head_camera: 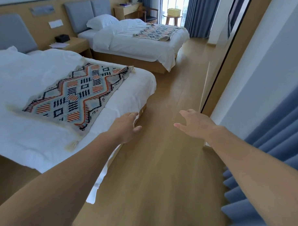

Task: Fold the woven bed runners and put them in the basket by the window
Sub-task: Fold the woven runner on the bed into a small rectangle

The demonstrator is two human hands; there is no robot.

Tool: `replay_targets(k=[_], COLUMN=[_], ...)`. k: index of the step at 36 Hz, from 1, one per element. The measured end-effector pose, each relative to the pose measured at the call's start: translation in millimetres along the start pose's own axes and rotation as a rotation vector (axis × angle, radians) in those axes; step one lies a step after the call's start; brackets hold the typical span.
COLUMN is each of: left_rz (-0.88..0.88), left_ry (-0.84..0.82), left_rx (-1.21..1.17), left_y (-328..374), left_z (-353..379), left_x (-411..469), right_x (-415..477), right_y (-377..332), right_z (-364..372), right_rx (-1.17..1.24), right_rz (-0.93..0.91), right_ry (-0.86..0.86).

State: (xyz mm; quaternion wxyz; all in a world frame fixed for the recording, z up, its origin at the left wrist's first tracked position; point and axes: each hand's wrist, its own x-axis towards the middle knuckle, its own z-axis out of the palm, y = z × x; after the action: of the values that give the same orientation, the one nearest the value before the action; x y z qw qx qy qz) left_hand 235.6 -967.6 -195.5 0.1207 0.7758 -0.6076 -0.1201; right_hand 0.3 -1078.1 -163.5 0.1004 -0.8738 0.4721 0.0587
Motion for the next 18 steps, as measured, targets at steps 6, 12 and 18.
replay_targets(k=[6, 12, 18], left_rz=[-0.044, -0.124, -0.211], left_ry=[-0.007, 0.014, 0.03], left_rx=[0.004, -0.03, -0.042], left_y=[0, 15, 37], left_z=[11, 24, 24], left_x=[69, 152, 227], right_x=[79, 169, 253], right_y=[30, 77, 120], right_z=[-7, -24, -54], right_rx=[-0.009, -0.022, -0.038], right_rz=[-0.038, -0.109, -0.158], right_ry=[-0.011, -0.001, -0.057])
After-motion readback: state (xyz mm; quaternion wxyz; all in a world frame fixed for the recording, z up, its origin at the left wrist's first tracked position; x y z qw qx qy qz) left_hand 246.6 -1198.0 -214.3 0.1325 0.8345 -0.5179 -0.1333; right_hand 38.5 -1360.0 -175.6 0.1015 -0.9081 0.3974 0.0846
